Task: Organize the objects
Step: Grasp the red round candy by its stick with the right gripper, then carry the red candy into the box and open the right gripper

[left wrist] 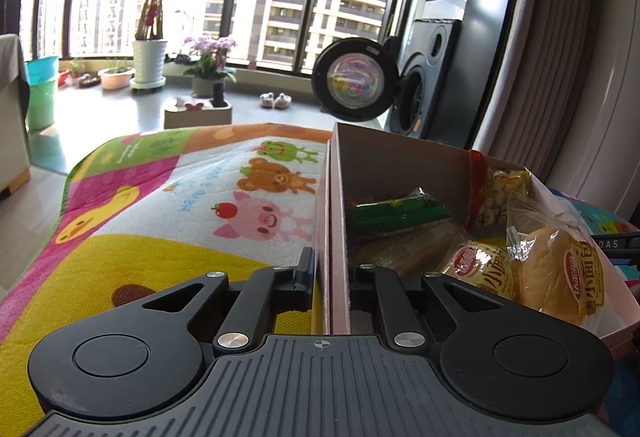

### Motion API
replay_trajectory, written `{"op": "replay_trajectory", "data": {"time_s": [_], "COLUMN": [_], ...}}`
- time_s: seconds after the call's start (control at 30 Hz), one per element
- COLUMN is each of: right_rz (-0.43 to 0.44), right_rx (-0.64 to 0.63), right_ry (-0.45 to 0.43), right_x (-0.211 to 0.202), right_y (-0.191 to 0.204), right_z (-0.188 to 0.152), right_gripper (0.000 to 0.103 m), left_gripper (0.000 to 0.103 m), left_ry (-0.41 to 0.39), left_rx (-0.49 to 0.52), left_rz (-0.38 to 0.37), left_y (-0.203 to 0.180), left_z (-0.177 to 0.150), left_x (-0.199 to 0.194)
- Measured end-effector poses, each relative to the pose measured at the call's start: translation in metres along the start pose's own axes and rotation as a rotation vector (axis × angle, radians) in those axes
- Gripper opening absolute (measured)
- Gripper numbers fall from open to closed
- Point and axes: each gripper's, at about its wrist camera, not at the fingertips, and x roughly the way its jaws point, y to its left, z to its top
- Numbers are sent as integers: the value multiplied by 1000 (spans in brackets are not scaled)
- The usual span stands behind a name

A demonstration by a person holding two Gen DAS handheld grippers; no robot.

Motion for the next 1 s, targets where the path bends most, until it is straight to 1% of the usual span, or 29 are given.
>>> {"op": "replay_trajectory", "data": {"time_s": [0.07, 0.17, 0.27, 0.37, 0.43, 0.53, 0.6, 0.67, 0.8, 0.93, 1.0], "right_rz": [27, 98, 132, 182, 211, 229, 231, 237, 282, 350, 378], "right_rx": [-31, -31, -27, -20, -27, -61, -87, -115, -173, -191, -202], "right_ry": [-12, 1, -17, -50, -83, -124, -136, -133, -89, -19, -17], "right_x": [-5, -17, -38, -72, -104, -145, -166, -182, -201, -207, -214], "right_y": [3, 2, -2, -10, -17, -23, -25, -23, -13, 1, 10], "right_z": [-2, -6, -12, -20, -29, -44, -54, -63, -78, -82, -82], "right_gripper": [60, 60, 60, 60, 60, 60, 60, 60, 60, 60, 60], "left_gripper": [12, 12, 11, 11, 11, 10, 10, 10, 9, 8, 8], "left_ry": [-7, -20, -47, -54, -51, -34, -34, -29, 0, -2, -7], "left_rx": [16, 25, 54, 77, 90, 114, 129, 140, 163, 114, 109], "left_rz": [21, 45, 69, 89, 102, 118, 119, 122, 130, 85, 73], "left_y": [-4, -9, -16, -22, -25, -29, -30, -31, -32, -19, -17], "left_z": [0, -2, -3, -5, -6, -3, 0, 3, 1, 1, 0], "left_x": [-1, -5, -12, -17, -21, -28, -32, -33, -25, -23, -24]}}
